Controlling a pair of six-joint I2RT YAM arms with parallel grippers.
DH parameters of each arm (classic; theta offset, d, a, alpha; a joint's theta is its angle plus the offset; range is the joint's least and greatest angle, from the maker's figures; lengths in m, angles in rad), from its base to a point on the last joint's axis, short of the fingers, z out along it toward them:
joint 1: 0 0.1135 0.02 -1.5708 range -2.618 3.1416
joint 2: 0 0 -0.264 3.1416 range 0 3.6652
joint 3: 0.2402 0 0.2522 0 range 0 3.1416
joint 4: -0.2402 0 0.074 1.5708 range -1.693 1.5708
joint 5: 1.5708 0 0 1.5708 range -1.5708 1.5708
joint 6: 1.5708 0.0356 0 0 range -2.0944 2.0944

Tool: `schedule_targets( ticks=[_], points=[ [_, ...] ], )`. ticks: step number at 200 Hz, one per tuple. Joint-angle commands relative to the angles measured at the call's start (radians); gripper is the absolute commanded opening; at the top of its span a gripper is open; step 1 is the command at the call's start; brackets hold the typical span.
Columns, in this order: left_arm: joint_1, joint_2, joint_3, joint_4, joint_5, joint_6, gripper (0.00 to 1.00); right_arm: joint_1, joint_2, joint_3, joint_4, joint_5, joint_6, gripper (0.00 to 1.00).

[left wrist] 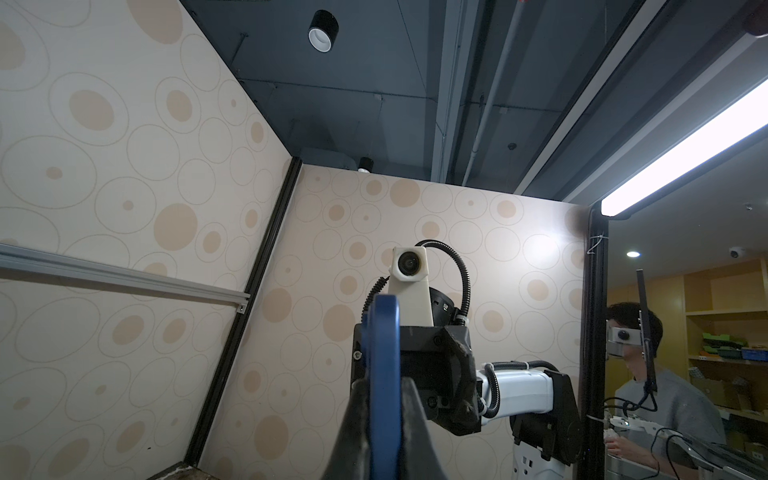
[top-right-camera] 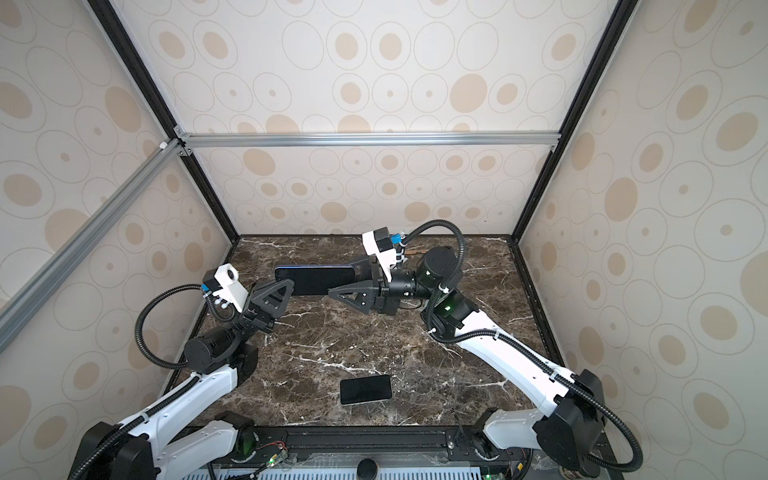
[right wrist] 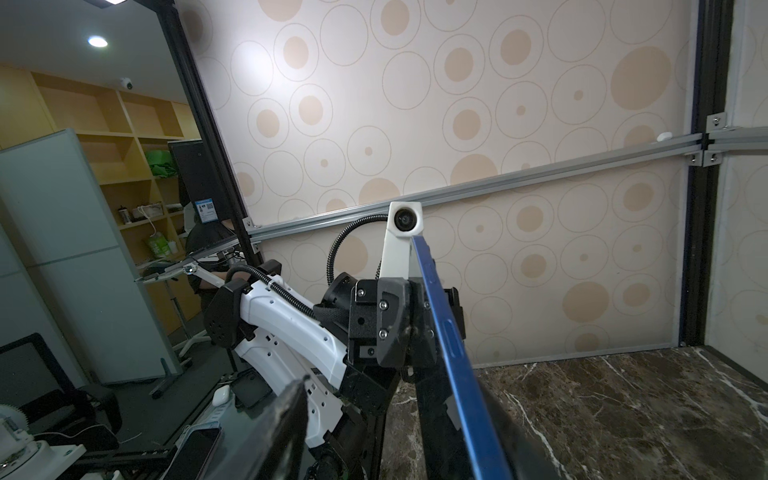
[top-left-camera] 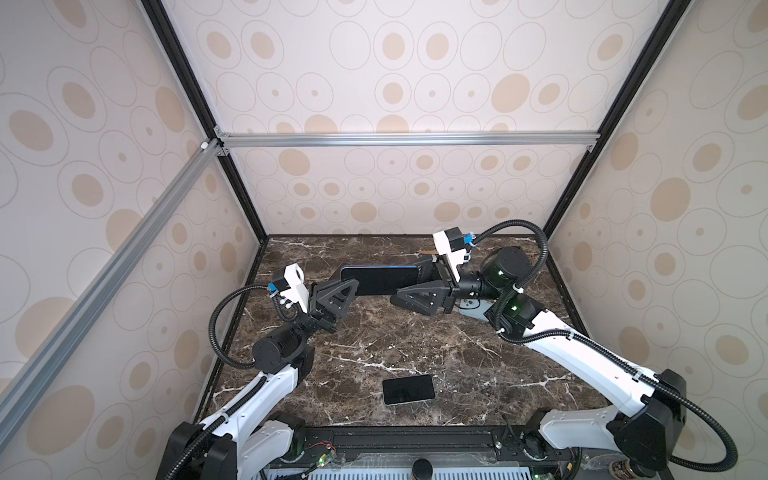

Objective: Put the phone into the phone case

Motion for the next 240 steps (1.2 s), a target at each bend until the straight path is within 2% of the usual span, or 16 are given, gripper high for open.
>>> schedule_targets(
  ticks=[1,14,76,118,123,134,141,172,207,240],
  points=[
    [0.015,-0.006,0.009,0.240,-0.056,0.014,0.00,0.018,-0.022,-0.015,0.008,-0.040,-0.013,0.50],
    [0.015,-0.002,0.007,0.239,-0.060,0.012,0.00,0.018,-0.022,-0.018,0.006,-0.040,-0.016,0.44],
    [0.023,0.020,-0.001,0.240,-0.078,0.012,0.00,0.018,-0.037,-0.012,0.019,-0.047,-0.013,0.00],
    [0.028,0.050,0.005,0.240,-0.066,0.008,0.00,0.018,-0.083,-0.031,-0.025,-0.019,-0.067,0.00],
    [0.028,0.050,0.007,0.240,-0.061,0.010,0.00,0.018,-0.088,-0.034,-0.035,-0.013,-0.077,0.08],
    [0.028,0.046,0.007,0.240,-0.056,0.017,0.00,0.019,-0.093,-0.039,-0.066,0.004,-0.097,0.40],
    [0.028,0.043,0.006,0.240,-0.055,0.024,0.00,0.019,-0.094,-0.042,-0.075,0.009,-0.104,0.48],
    [0.028,0.021,-0.002,0.240,-0.055,0.046,0.00,0.018,-0.075,-0.040,-0.074,0.006,-0.091,0.58],
    [0.028,-0.004,-0.002,0.240,-0.055,0.045,0.00,0.019,-0.056,-0.043,-0.065,0.001,-0.074,0.73],
    [0.028,-0.021,-0.005,0.240,-0.060,0.042,0.00,0.019,-0.045,-0.051,-0.036,0.010,-0.045,0.74]
  ],
)
